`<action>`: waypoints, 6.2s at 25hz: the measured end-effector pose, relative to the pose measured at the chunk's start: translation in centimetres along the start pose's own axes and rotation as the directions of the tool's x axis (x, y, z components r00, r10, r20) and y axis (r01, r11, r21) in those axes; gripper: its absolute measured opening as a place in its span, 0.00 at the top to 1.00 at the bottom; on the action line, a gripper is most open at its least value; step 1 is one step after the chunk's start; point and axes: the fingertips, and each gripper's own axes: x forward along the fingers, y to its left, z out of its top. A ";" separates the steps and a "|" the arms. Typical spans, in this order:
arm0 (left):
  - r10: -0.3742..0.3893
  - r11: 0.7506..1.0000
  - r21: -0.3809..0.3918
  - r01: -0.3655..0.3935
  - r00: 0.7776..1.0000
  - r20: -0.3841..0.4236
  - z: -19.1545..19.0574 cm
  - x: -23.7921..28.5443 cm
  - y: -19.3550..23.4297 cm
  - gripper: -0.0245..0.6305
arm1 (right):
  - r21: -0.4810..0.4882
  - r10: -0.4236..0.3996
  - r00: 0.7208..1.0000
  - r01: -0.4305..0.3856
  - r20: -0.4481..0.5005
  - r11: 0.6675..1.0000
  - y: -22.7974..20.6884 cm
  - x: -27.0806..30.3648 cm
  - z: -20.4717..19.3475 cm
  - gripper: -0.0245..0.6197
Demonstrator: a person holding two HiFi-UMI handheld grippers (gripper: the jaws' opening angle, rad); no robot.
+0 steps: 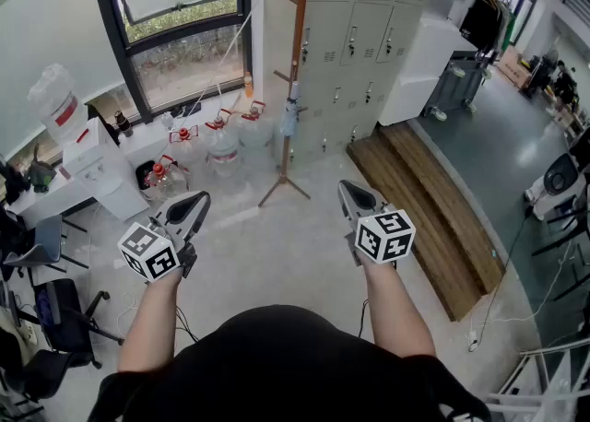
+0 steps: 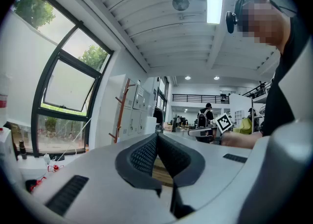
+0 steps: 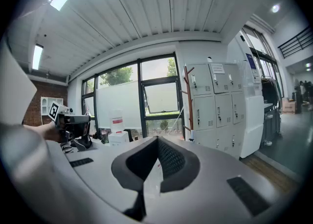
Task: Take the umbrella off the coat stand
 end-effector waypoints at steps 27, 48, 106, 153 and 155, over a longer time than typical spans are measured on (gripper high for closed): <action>0.038 0.999 -0.029 -0.038 0.999 0.002 -1.3 5.7 -0.5 0.93 | 0.053 0.072 0.996 -0.074 0.046 0.996 -6.5 3.6 -0.1 0.94; -0.030 0.996 -0.083 0.029 0.999 -0.020 -1.7 13.4 14.2 0.93 | 0.074 0.021 1.000 -0.020 -0.018 0.997 -9.8 17.5 0.4 0.94; -0.156 0.982 -0.118 0.148 0.986 -0.055 -0.3 18.1 40.3 0.93 | 0.094 -0.069 0.993 0.078 -0.093 0.992 -6.9 40.6 1.9 0.94; -0.147 0.985 -0.110 0.135 0.983 -0.106 -1.0 31.0 48.5 0.93 | 0.116 -0.070 0.991 0.084 -0.116 0.990 -18.5 52.3 1.3 0.94; -0.148 0.984 -0.112 0.136 0.983 -0.111 -1.1 31.8 48.8 0.93 | 0.120 -0.071 0.991 0.085 -0.117 0.989 -19.2 52.8 1.3 0.94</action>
